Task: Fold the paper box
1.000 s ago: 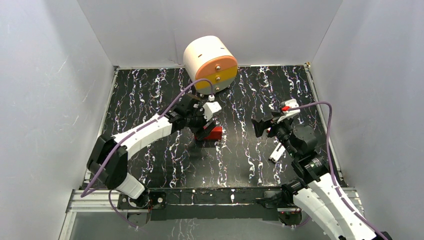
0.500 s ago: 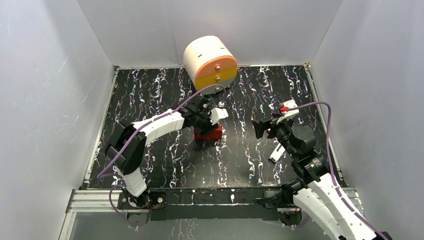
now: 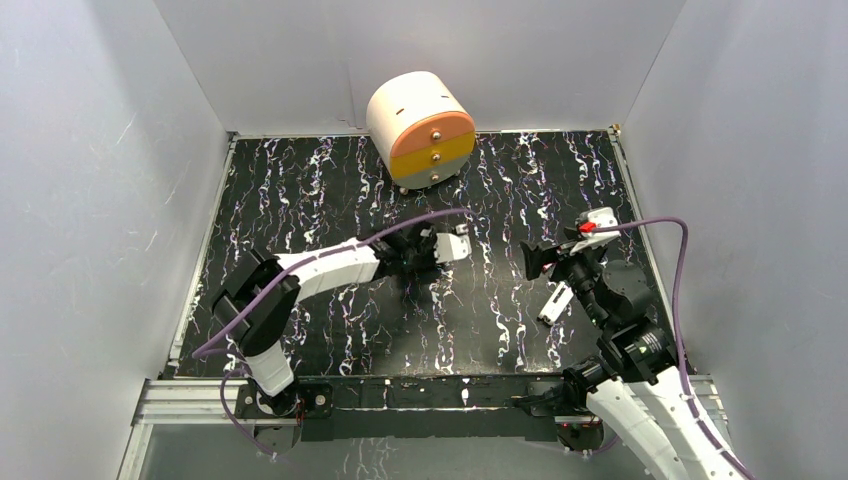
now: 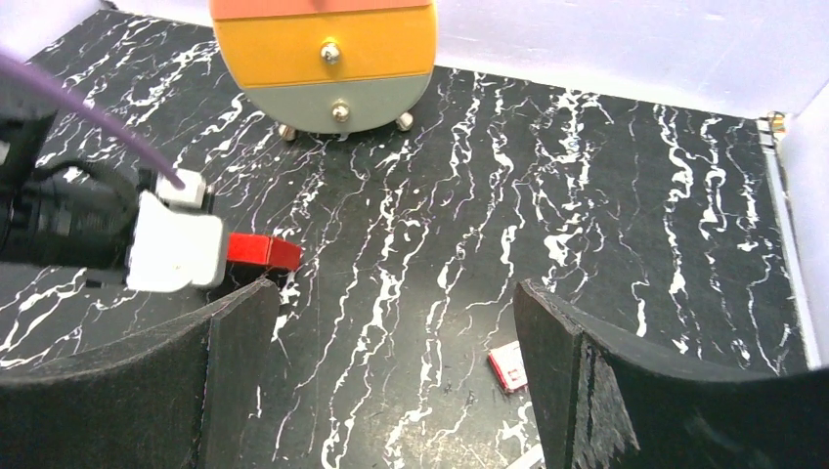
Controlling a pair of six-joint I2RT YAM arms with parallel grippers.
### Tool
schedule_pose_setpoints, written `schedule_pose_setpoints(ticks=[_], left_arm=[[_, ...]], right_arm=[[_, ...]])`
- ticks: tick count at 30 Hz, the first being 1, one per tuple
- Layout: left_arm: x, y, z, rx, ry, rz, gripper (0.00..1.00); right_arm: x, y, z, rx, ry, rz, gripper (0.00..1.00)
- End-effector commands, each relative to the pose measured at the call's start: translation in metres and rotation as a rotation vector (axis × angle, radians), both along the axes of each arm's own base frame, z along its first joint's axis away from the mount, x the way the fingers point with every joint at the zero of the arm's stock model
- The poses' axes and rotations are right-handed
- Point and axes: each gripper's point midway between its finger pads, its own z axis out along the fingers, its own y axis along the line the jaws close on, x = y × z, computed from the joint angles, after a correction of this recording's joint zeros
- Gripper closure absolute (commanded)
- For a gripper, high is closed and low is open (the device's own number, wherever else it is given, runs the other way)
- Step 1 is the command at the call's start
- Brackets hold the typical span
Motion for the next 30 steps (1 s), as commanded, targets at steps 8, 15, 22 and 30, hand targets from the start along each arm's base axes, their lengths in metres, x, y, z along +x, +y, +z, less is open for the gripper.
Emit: schedule_pose_setpoints(ticks=[8, 15, 22, 30], left_arm=[[0.002, -0.017, 0.005, 0.075, -0.405, -0.125, 0.70], [-0.021, -0.008, 0.002, 0.077, -0.330, -0.114, 0.46], [-0.050, -0.014, 0.030, -0.014, -0.219, -0.156, 0.18], [-0.047, -0.011, 0.056, -0.156, -0.168, -0.004, 0.11]], right_arm=[[-0.004, -0.017, 0.014, 0.006, -0.049, -0.067, 0.01], [-0.005, -0.018, 0.012, 0.005, -0.044, -0.074, 0.01], [-0.004, -0.020, 0.011, 0.000, -0.044, -0.085, 0.01], [0.000, -0.023, 0.006, -0.020, -0.028, -0.105, 0.01]])
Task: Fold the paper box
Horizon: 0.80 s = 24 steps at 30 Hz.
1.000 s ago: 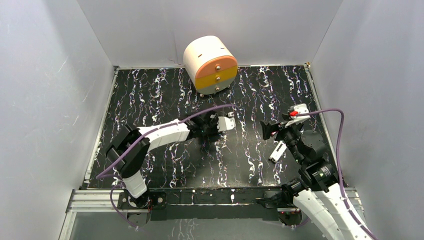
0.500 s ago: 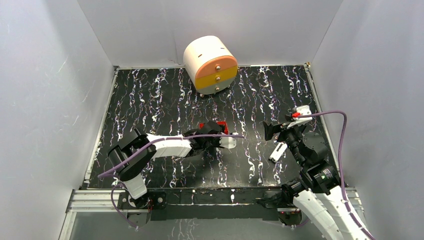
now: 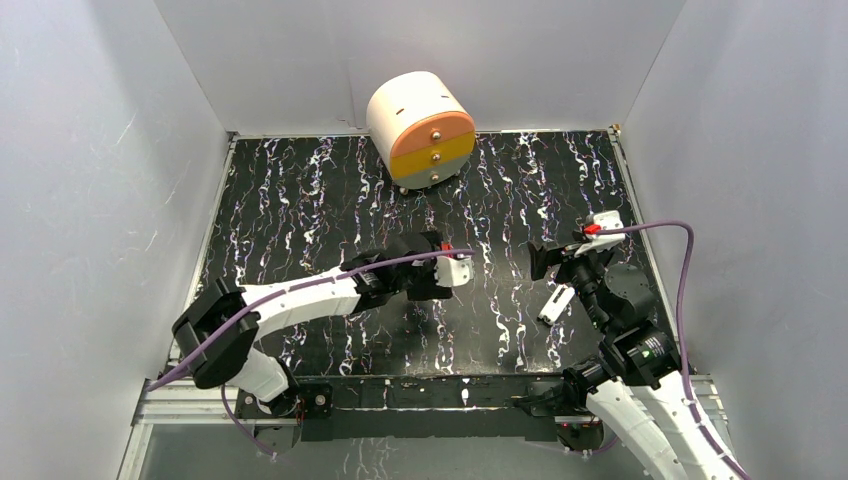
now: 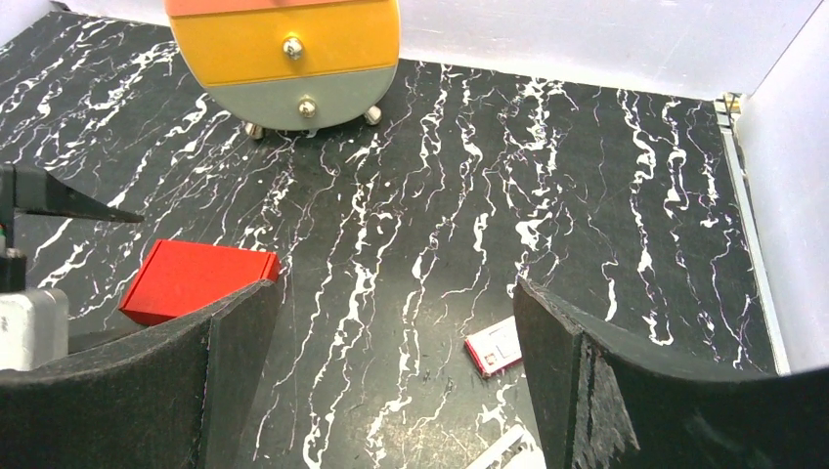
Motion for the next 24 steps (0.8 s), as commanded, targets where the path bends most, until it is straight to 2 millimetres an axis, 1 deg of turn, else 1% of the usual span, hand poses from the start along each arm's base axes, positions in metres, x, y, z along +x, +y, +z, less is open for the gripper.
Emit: schedule_pose_setpoints(ticks=[1, 5, 7, 9, 11, 13, 15, 17, 19, 21, 24], left_arm=[[0.006, 0.002, 0.023, -0.135, 0.065, 0.122, 0.10], [0.026, 0.009, 0.039, -0.294, 0.179, 0.269, 0.10], [0.037, 0.019, 0.048, -0.377, 0.212, 0.349, 0.09], [0.051, 0.033, 0.057, -0.472, 0.241, 0.443, 0.08], [0.065, 0.052, 0.064, -0.576, 0.285, 0.543, 0.07], [0.072, 0.069, 0.070, -0.666, 0.315, 0.625, 0.07], [0.075, 0.082, 0.080, -0.763, 0.345, 0.674, 0.07], [0.078, 0.100, 0.091, -0.858, 0.355, 0.729, 0.06], [0.083, 0.125, 0.105, -0.980, 0.354, 0.795, 0.05], [0.081, 0.145, 0.114, -1.068, 0.347, 0.840, 0.04], [0.073, 0.166, 0.120, -1.116, 0.314, 0.877, 0.04]], right_arm=[[0.004, -0.007, 0.006, -0.010, -0.022, -0.037, 0.01], [0.004, -0.010, 0.005, -0.015, -0.019, -0.054, 0.01], [0.005, -0.011, 0.004, -0.021, -0.016, -0.063, 0.01], [0.006, -0.013, 0.003, -0.025, -0.009, -0.072, 0.01], [0.006, -0.016, 0.004, -0.021, -0.005, -0.092, 0.01], [0.006, -0.019, 0.004, -0.019, -0.002, -0.110, 0.01], [0.007, -0.022, 0.004, -0.020, 0.000, -0.126, 0.01], [0.007, -0.022, 0.002, -0.022, 0.007, -0.131, 0.01], [0.007, -0.023, 0.001, -0.019, 0.016, -0.138, 0.01], [0.007, -0.025, 0.001, -0.012, 0.021, -0.153, 0.01], [0.007, -0.029, 0.000, -0.009, 0.028, -0.174, 0.01]])
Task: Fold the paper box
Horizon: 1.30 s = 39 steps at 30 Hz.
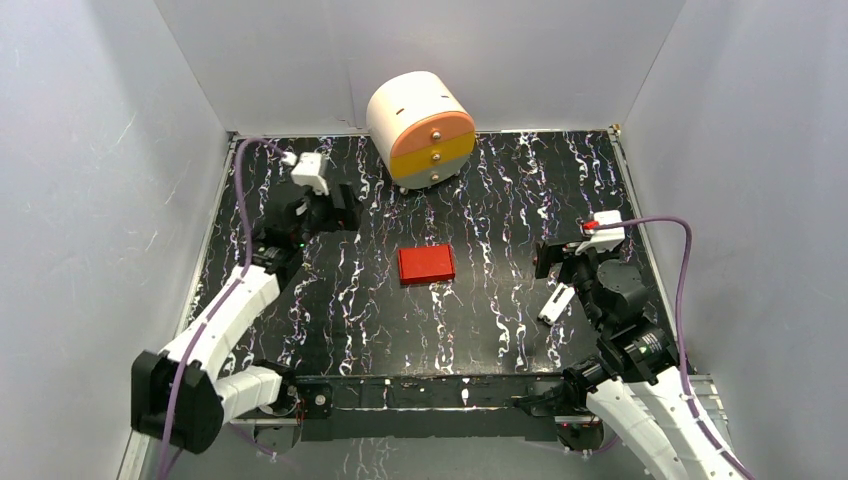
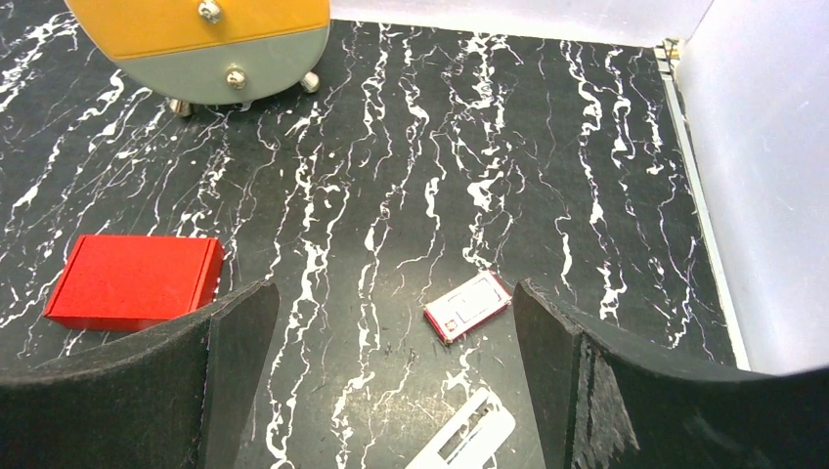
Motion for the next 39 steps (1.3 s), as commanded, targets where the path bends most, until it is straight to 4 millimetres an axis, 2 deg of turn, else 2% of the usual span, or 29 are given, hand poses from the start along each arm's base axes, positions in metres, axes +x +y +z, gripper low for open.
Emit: schedule_pose_setpoints(ticks=[1, 2, 6, 10, 11, 16, 23, 28, 39], left_arm=[[-0.014, 0.016, 0.027, -0.159, -0.041, 0.071, 0.04], [-0.018, 0.022, 0.028, -0.167, -0.046, 0.091, 0.04], [-0.042, 0.054, 0.055, -0.180, -0.156, 0.198, 0.03], [-0.073, 0.089, 0.078, -0.156, -0.271, 0.321, 0.04], [-0.084, 0.098, 0.078, -0.147, -0.281, 0.348, 0.04], [-0.116, 0.123, 0.094, -0.098, -0.410, 0.403, 0.04], [-0.121, 0.133, 0.099, -0.153, -0.475, 0.468, 0.04], [-0.123, 0.139, 0.105, -0.186, -0.513, 0.502, 0.04], [-0.124, 0.131, 0.108, -0.202, -0.519, 0.457, 0.05]], right_arm=[[0.002, -0.010, 0.018, 0.034, -0.037, -0.065, 0.01], [0.002, -0.012, 0.017, 0.034, -0.032, -0.076, 0.02], [0.002, -0.019, 0.018, 0.028, -0.027, -0.117, 0.01], [0.003, -0.027, 0.021, 0.008, -0.027, -0.157, 0.01], [0.003, -0.028, 0.023, 0.005, -0.031, -0.162, 0.01], [0.001, -0.033, 0.028, 0.003, -0.058, -0.180, 0.01], [-0.007, -0.046, 0.032, 0.006, -0.108, -0.221, 0.01], [-0.009, -0.048, 0.030, 0.007, -0.133, -0.222, 0.01], [-0.001, -0.042, 0.018, -0.036, -0.076, -0.209, 0.01]])
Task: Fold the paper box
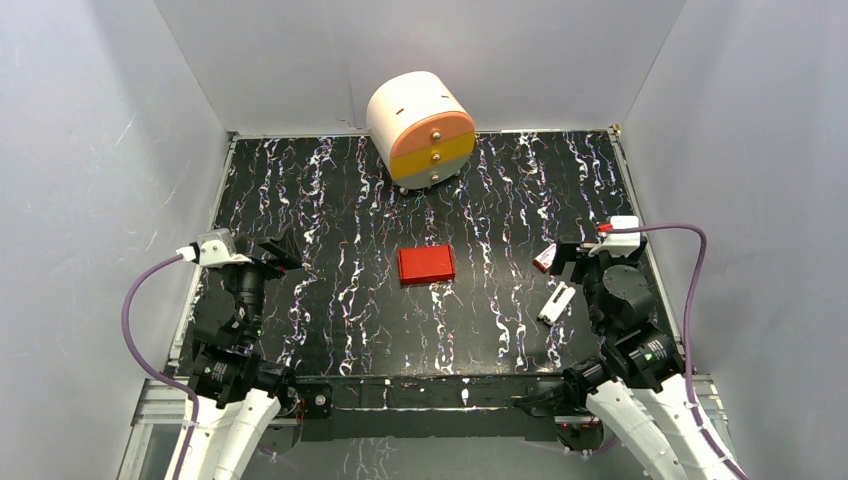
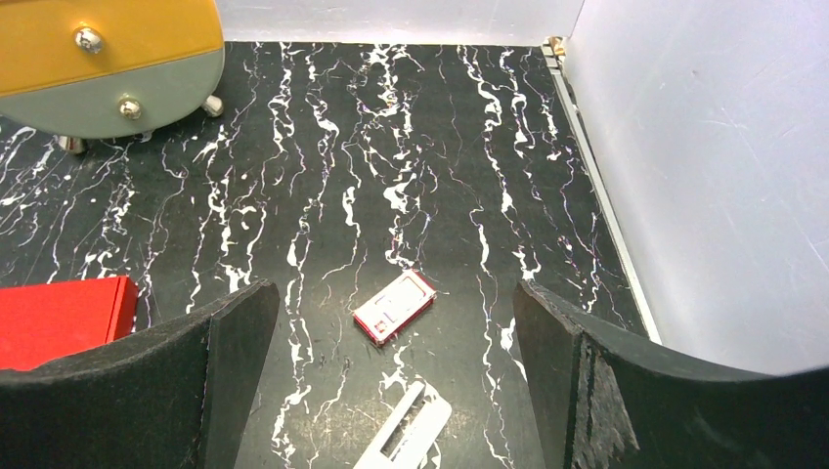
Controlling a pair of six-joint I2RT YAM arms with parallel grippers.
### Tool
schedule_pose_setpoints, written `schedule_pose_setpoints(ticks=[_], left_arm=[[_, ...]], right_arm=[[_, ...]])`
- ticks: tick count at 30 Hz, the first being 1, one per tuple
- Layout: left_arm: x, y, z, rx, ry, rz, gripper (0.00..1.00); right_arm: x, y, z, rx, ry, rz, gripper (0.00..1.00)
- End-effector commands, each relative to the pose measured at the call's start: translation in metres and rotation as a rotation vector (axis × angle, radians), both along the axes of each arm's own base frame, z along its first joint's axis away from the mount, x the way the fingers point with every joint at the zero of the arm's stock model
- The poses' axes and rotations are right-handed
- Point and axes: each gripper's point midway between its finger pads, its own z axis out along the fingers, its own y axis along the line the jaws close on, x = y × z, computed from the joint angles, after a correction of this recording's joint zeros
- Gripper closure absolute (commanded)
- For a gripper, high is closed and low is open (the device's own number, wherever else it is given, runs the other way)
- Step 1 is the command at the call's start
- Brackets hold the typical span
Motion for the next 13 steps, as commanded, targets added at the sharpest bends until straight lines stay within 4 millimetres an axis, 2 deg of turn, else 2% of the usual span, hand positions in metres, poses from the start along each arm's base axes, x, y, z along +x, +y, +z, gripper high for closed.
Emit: schedule_pose_setpoints(ticks=[1, 13], left_arm=[[-0.0022, -0.0016, 0.0130, -0.019, -0.050, -0.009, 0.05], [-0.0010, -0.0086, 0.0125, -0.013, -0.049, -0.039, 0.05]], right_arm=[[0.0031, -0.0027, 0.0099, 0.004, -0.038, -0.018, 0.01], [0.0044, -0.0034, 0.0074, -0.001, -0.031, -0.026, 0.01]])
